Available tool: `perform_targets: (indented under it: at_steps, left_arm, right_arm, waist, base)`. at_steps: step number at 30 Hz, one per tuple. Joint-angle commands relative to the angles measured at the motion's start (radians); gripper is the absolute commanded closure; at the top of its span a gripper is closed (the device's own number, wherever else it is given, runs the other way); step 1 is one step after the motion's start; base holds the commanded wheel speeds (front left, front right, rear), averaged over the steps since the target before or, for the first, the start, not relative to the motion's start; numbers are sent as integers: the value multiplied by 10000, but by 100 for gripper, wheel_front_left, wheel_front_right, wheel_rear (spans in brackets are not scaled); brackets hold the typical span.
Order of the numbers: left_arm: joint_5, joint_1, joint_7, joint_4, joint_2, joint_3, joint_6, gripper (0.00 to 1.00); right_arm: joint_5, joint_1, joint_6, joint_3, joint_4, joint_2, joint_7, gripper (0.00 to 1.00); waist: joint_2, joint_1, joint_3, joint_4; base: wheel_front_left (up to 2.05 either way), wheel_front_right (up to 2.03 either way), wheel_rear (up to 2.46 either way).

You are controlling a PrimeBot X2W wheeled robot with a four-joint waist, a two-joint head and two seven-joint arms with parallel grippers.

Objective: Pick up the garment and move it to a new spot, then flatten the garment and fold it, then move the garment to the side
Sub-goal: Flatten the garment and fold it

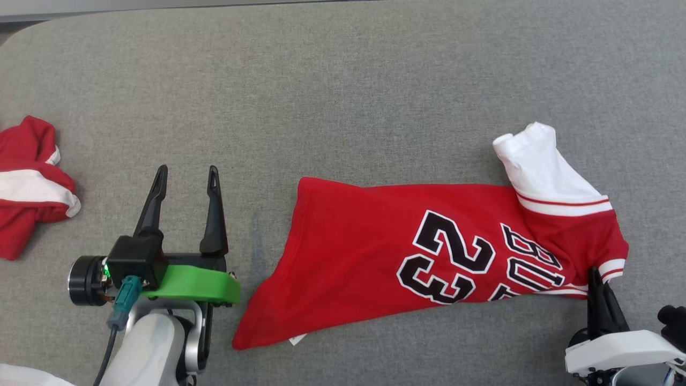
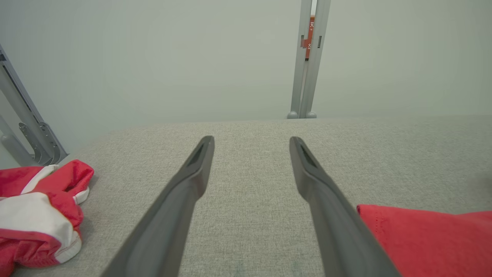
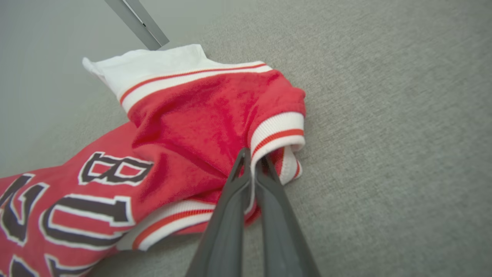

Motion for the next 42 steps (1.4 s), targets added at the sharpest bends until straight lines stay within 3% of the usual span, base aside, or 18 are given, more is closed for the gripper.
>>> perform_targets:
  at_steps: [1,2,9,15,25,42]
  left_arm:
    - [-29,98,-28,27,2,55,-15,0]
    - [-35,136,-28,42,-6,71,-5,0]
    - [-91,436,-29,185,76,199,87,0]
    - [-146,760,-29,188,164,280,203,0]
    - [-234,1218,110,67,376,252,283,0]
    - [-355,1912,400,-377,529,196,578,0]
  right_arm:
    - [38,53,1,113,179,-13,-143,46]
    - [-67,18,1,176,243,-18,-219,0]
    - [-2053,-371,1,37,-829,-11,-571,0]
    - [-3076,-507,1,374,-2351,-286,187,0]
    - [-3147,1,1,375,-3397,-181,1188,0]
    - [-3192,896,1,573,-4016,-6,1558,0]
  waist:
    - [0,0,-52,-41]
    - [0,0,-71,-55]
    - [0,0,-282,-145]
    - [0,0,-567,-187]
    - [0,0,-1070,-118]
    - [0,0,-1604,-365]
  base:
    - [0,0,0]
    - [0,0,0]
    - [0,0,0]
    - [0,0,0]
    - [0,0,0]
    - [0,0,0]
